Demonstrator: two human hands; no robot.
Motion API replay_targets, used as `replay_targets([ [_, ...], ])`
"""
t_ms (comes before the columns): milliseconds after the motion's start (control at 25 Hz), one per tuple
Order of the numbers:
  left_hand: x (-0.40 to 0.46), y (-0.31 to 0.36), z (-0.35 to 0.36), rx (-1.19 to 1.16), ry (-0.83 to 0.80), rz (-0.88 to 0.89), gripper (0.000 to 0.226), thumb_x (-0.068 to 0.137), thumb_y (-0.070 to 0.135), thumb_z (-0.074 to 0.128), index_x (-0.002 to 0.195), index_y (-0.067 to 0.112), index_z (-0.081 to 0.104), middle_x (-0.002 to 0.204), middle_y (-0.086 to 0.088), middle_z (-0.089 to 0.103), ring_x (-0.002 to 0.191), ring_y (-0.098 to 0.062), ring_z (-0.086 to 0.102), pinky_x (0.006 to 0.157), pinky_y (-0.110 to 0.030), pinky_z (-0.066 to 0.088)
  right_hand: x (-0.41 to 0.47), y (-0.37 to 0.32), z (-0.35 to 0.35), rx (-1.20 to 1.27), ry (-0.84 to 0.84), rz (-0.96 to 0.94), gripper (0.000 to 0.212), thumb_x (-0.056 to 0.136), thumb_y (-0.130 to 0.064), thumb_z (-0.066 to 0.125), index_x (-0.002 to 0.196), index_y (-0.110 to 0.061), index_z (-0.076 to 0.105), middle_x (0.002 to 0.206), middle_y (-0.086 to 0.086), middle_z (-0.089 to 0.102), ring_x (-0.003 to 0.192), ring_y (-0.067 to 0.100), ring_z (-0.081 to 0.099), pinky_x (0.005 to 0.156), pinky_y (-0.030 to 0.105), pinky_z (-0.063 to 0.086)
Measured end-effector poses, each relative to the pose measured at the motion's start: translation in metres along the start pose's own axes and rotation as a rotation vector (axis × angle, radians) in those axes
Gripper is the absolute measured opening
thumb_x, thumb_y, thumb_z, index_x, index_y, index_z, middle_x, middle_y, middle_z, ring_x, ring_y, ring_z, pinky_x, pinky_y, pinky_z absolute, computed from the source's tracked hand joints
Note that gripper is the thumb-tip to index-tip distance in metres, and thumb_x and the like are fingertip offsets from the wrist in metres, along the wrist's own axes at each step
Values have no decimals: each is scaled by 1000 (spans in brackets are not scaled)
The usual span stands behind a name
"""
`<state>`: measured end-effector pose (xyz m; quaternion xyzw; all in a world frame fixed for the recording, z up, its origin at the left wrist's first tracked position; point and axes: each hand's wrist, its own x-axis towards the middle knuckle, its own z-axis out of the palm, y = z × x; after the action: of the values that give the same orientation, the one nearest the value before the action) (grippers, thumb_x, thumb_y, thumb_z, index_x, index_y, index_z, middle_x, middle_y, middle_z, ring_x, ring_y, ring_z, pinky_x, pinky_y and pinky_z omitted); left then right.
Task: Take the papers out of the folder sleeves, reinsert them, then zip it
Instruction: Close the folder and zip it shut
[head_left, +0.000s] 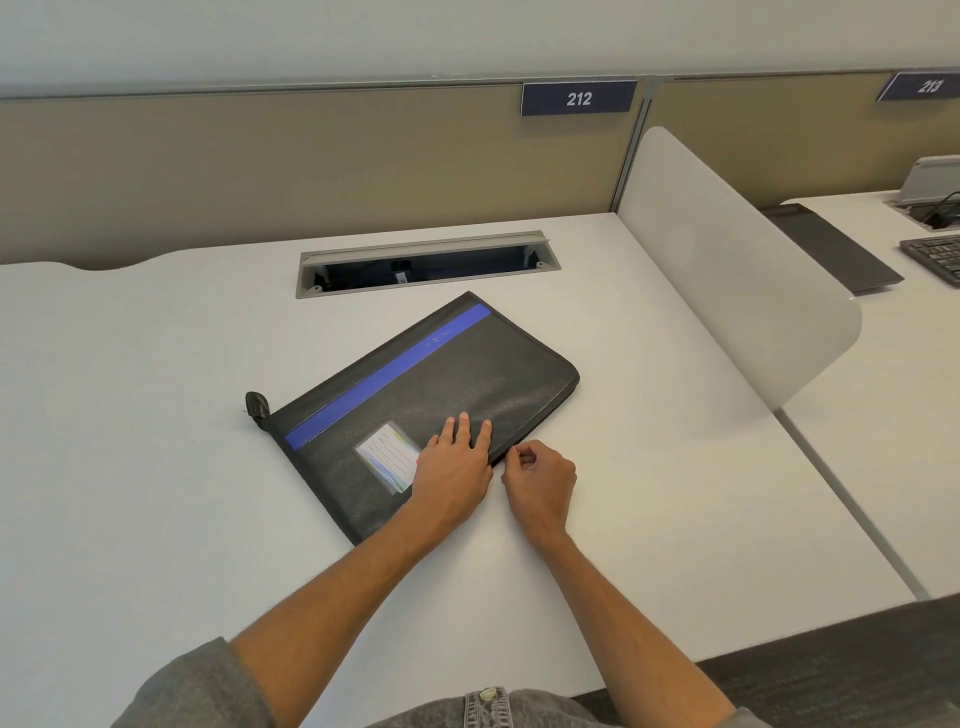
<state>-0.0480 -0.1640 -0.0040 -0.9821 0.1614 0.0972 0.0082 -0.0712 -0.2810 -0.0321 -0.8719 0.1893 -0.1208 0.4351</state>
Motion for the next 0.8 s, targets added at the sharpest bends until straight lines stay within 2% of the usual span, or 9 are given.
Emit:
replay_targets([
  [120, 1, -3, 2, 33, 22, 15, 64, 102, 46, 32, 155, 19, 11, 161, -15, 15, 147, -30, 17, 115, -41, 25, -2, 4, -1, -8, -24, -31, 10, 89, -18, 65, 87, -13, 73, 78, -2, 73, 65, 8, 61, 65, 16, 44],
  [200, 5, -9, 0, 53, 73, 76, 66, 97, 52, 34, 153, 19, 23, 155, -16, 29, 142, -30, 28, 117, -42, 21, -4, 8, -3, -17, -55, -112, 9, 89, -19, 66, 90, -13, 73, 81, -3, 73, 68, 9, 63, 65, 21, 50],
  [280, 13, -22, -4, 37, 192, 196, 70, 88, 61, 34, 144, 19, 41, 142, -14, 44, 135, -28, 38, 119, -46, 11, -6, 13, -4, -16, -87, -207, 10, 89, -18, 66, 93, -12, 73, 85, -3, 73, 72, 11, 65, 67, 27, 54],
  [360, 23, -36, -6, 27, 214, 311, 78, 83, 70, 33, 146, 23, 39, 149, -13, 35, 144, -27, 25, 119, -53, 2, -7, 16, -5, -55, -86, -258, 11, 89, -19, 66, 95, -13, 73, 88, -3, 73, 75, 12, 66, 67, 28, 53],
  [440, 29, -45, 1, -10, 147, 341, 83, 83, 75, 32, 153, 35, 17, 162, -6, 8, 150, -22, -1, 119, -54, -4, -5, 15, -8, -143, -11, -273, 8, 88, -21, 68, 91, -18, 74, 85, -6, 71, 75, 12, 64, 61, 27, 51],
  [480, 29, -46, 6, -56, 129, 331, 83, 82, 75, 33, 153, 40, 9, 163, -2, 0, 150, -18, -8, 119, -53, -6, -3, 15, -8, -202, 38, -289, 4, 86, -22, 70, 85, -20, 74, 80, -8, 70, 75, 12, 63, 56, 27, 49],
  [600, 28, -46, 13, -194, 130, 306, 84, 77, 68, 41, 152, 46, 10, 163, 5, -1, 149, -13, -10, 119, -49, -9, 6, 16, -9, -318, 123, -291, 13, 80, -23, 75, 69, -21, 69, 66, -9, 62, 74, 15, 62, 44, 27, 44],
  [800, 29, -46, 13, -262, 158, 280, 84, 72, 65, 45, 150, 47, 19, 163, 9, 5, 150, -11, -4, 119, -44, -12, 29, 16, -9, -292, 92, -100, 9, 86, -24, 66, 80, -18, 70, 76, -3, 65, 84, 18, 61, 58, 31, 44],
])
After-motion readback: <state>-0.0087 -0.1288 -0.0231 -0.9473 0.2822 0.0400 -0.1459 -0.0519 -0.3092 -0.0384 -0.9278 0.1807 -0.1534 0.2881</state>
